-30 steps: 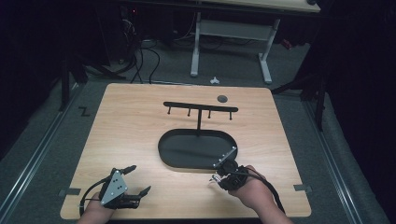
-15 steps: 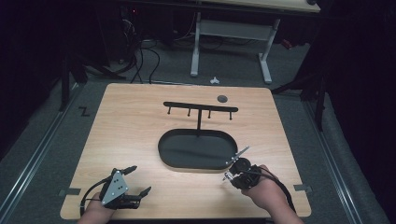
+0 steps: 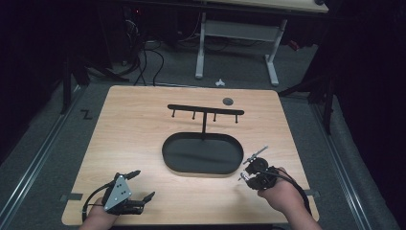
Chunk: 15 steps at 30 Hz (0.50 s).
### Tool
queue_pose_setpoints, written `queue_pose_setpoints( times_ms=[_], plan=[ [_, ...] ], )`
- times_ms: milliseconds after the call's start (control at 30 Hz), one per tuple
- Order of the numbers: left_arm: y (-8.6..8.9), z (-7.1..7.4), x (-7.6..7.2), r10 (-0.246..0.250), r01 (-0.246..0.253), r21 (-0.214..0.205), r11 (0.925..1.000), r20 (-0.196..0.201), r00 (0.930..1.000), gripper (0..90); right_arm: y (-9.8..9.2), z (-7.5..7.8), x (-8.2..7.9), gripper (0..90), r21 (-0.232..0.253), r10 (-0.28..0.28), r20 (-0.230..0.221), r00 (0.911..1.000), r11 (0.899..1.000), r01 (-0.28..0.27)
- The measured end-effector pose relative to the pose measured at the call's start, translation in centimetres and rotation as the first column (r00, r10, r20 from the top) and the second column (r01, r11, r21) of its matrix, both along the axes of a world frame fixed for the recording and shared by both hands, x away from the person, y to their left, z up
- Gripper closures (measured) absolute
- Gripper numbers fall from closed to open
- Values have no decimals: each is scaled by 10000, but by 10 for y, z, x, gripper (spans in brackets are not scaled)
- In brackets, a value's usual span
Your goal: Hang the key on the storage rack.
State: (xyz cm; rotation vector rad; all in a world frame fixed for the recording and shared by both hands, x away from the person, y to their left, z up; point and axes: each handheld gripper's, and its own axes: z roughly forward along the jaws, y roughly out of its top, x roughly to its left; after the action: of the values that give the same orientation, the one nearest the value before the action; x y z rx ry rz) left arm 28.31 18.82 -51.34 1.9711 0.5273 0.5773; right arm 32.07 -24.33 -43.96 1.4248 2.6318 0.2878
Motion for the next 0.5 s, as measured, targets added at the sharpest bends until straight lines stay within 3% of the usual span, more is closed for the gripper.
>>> queue_pose_setpoints(
  times_ms=[500],
  plan=[
    [1, 0, 0, 2, -2, -4, 10000, 1, 10000, 152, -17, 26, 14, 846, 342, -1032, 57, 9946, 9941, 1029]
  ],
)
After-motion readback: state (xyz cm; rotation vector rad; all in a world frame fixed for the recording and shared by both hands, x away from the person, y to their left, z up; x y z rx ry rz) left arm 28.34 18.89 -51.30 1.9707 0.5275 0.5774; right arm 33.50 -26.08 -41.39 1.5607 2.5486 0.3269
